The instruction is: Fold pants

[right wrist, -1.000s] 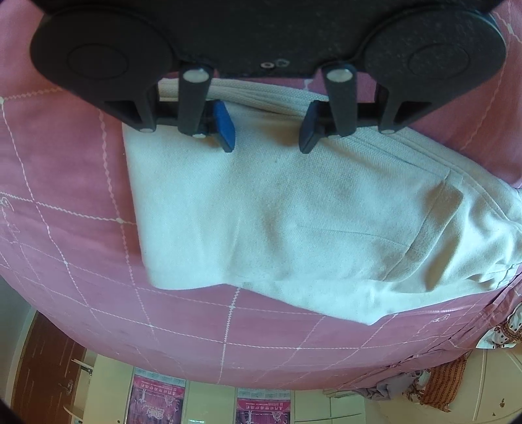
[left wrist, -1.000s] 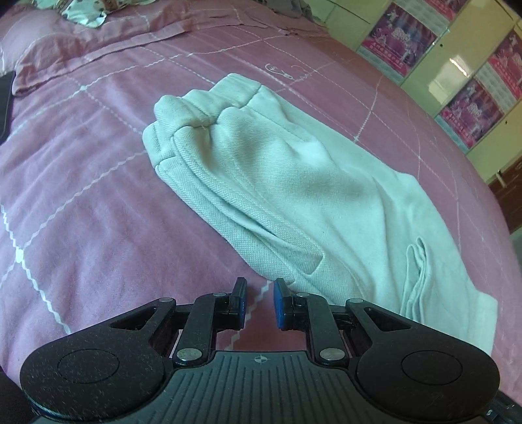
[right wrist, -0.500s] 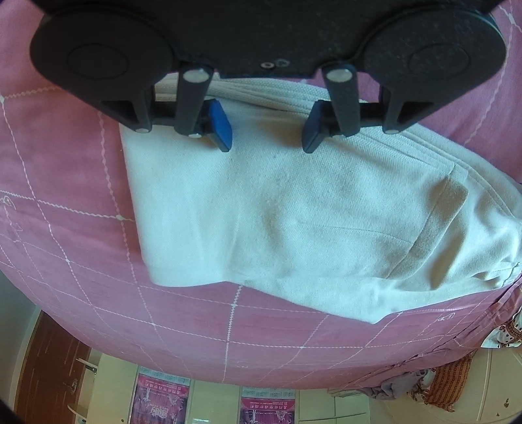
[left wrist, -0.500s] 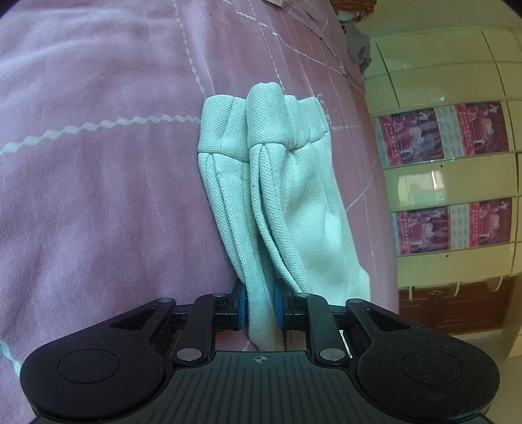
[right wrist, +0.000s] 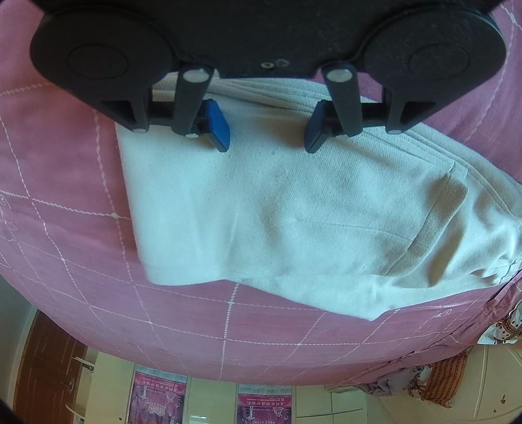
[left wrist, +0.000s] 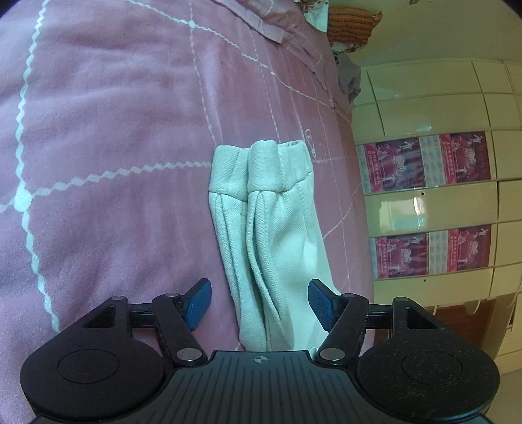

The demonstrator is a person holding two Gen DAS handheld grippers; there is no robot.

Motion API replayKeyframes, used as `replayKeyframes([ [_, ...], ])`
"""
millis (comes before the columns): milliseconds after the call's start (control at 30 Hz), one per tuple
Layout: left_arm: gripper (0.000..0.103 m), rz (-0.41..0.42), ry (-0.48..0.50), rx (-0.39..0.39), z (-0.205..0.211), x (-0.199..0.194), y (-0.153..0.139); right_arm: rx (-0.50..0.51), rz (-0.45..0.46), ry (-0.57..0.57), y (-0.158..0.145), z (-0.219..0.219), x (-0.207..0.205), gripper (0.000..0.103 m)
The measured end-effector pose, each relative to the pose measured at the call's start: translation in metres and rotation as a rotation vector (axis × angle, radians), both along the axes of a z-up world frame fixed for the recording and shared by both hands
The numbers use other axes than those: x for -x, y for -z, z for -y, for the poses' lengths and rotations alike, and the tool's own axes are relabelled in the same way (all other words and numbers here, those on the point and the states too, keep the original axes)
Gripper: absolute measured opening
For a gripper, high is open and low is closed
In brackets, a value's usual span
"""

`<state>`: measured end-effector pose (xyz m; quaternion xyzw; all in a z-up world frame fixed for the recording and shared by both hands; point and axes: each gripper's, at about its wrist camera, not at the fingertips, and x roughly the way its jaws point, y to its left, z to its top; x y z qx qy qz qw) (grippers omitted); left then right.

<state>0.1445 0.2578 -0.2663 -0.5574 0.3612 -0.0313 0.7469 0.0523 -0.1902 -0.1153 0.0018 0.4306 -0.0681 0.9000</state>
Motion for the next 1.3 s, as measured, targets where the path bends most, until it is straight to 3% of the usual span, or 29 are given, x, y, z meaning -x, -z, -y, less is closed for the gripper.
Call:
replayKeyframes([
  [233,0.064,-0.010,0.028,0.003,0.011,-0.027,0.013,-0.006,0.003,0.001,0.000,0.001,0.001,0.052],
  [300,0.038,-0.014,0.037,0.008,0.018,-0.040,0.017,-0.006,0.005,0.001,0.000,0.001,0.001,0.052],
  [333,0.033,-0.021,0.038,0.015,0.021,-0.043,0.022,-0.006,0.006,0.002,0.000,0.001,0.001,0.052],
  [367,0.021,-0.027,0.032,0.023,0.023,-0.048,0.027,-0.006,0.008,0.002,0.000,0.001,0.001,0.052],
  [467,0.020,-0.012,0.016,0.025,0.028,-0.056,0.033,-0.006,0.011,0.003,-0.001,0.001,0.001,0.052],
  [633,0.020,0.041,0.016,-0.012,0.034,-0.055,0.016,0.040,0.027,-0.032,-0.011,-0.007,-0.009,0.052],
  [700,0.020,0.002,0.008,-0.035,0.032,-0.056,0.021,0.059,0.044,-0.059,-0.016,-0.014,-0.021,0.053],
  [767,0.020,-0.004,-0.008,-0.008,0.029,-0.059,0.025,0.067,0.039,-0.088,-0.018,-0.023,-0.043,0.053],
  [867,0.020,0.008,0.001,-0.073,0.034,-0.066,0.016,0.079,0.041,-0.111,-0.015,-0.036,-0.075,0.052],
  [1000,0.020,-0.010,-0.031,-0.082,0.035,-0.063,0.010,0.082,-0.019,-0.100,0.004,-0.051,-0.106,0.055],
  [1100,0.019,0.027,-0.022,-0.159,0.042,-0.057,-0.009,0.120,-0.020,-0.118,0.010,-0.058,-0.105,0.055],
  [1200,0.018,0.112,0.014,-0.232,0.051,-0.055,-0.038,0.054,-0.036,-0.113,0.001,-0.048,-0.103,0.055],
  [1300,0.018,0.235,0.102,-0.375,0.073,-0.056,-0.077,-0.012,0.026,-0.090,-0.013,-0.042,-0.087,0.053],
])
